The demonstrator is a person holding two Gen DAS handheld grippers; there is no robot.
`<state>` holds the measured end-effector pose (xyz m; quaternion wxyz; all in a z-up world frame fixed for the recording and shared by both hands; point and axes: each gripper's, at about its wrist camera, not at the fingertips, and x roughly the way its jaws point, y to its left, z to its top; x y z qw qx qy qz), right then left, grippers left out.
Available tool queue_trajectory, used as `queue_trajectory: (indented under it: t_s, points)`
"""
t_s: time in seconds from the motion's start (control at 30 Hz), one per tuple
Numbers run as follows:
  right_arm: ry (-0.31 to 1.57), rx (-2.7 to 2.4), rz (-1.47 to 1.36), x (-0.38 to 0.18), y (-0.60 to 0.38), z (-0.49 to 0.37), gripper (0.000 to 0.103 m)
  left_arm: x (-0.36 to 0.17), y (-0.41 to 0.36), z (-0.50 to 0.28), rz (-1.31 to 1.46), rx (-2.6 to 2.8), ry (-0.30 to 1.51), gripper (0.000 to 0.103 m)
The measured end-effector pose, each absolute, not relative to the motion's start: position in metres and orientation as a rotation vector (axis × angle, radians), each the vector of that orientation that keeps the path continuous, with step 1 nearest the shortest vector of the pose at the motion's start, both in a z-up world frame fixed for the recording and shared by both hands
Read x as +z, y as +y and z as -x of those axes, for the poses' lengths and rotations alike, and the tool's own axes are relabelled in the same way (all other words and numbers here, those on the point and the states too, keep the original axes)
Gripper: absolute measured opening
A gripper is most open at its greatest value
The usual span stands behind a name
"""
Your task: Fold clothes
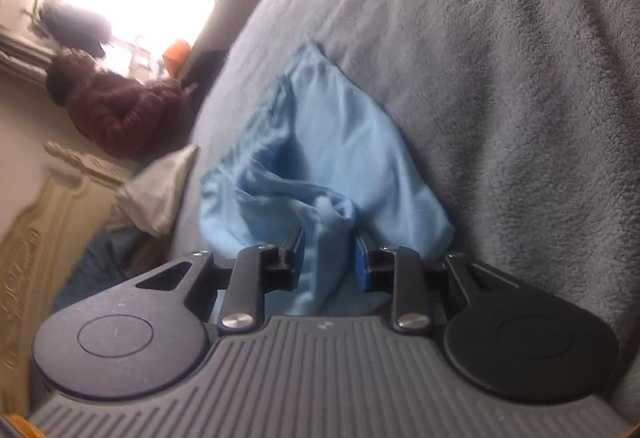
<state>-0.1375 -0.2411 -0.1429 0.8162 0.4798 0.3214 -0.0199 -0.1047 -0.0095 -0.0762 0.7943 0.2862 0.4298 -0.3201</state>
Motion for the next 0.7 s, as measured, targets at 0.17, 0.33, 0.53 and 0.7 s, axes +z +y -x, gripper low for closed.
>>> queue_trajectory:
  t_s: [0.17,0.33,0.53,0.7]
  points:
    - [0.666,-0.023,-0.967,-0.143,-0.234,0.133,0.006,-0.082,-0.011,0.100,-0.616,-0.671,0.953,0.062]
    - [0.587,0.003,-0.878,-0.121,-0.231,0.142,0.002,-0.083,-0.011,0.102,-0.628,-0.668,0.949,0.062]
    - [0.536,-0.057,-0.858,-0.120,-0.245,0.161,0.002,-0.085,-0.009,0.095,-0.602,-0.654,0.962,0.062]
    - [0.515,-0.057,-0.857,-0.120,-0.245,0.163,0.002,-0.083,-0.008,0.096,-0.568,-0.694,0.970,0.062]
